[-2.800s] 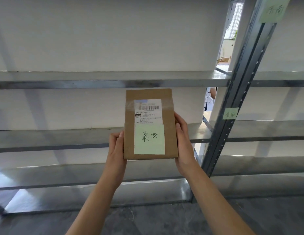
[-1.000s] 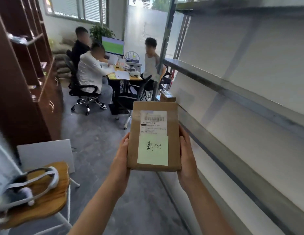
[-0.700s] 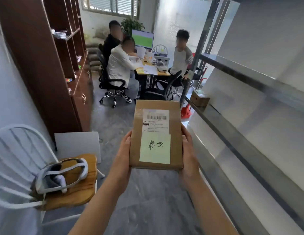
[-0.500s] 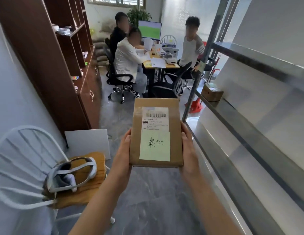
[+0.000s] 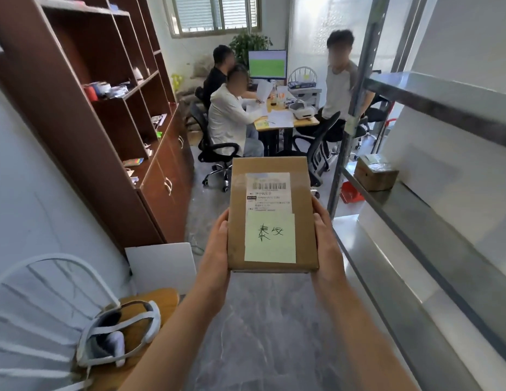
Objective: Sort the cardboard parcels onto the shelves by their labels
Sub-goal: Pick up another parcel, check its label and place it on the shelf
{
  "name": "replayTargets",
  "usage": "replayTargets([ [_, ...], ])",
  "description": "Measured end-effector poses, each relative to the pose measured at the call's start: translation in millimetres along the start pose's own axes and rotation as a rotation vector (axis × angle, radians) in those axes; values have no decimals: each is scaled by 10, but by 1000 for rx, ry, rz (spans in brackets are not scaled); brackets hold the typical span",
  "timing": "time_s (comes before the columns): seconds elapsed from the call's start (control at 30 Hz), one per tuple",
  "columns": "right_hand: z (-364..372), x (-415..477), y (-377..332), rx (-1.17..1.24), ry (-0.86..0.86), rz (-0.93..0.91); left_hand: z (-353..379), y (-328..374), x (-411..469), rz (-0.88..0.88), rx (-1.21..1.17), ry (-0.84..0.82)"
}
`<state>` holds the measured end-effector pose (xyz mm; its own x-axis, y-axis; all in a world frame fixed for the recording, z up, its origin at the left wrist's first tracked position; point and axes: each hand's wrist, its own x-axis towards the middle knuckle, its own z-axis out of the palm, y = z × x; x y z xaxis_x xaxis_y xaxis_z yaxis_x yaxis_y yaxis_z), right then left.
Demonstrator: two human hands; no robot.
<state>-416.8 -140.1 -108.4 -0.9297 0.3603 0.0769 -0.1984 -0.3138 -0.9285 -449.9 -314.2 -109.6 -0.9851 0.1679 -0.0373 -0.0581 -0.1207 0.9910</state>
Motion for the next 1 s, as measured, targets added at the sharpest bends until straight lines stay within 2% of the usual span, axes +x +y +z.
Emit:
replayTargets([
  [0.17, -268, 343, -41, -9, -18, 2, 320, -79, 289, -16, -6, -16],
  [0.53, -568, 930, -68, -43, 119, -23, 727, -298, 1108, -61, -39, -146],
  [1.0, 256, 2246, 252, -66, 226, -58, 230, -87, 2821, -71, -63, -298],
])
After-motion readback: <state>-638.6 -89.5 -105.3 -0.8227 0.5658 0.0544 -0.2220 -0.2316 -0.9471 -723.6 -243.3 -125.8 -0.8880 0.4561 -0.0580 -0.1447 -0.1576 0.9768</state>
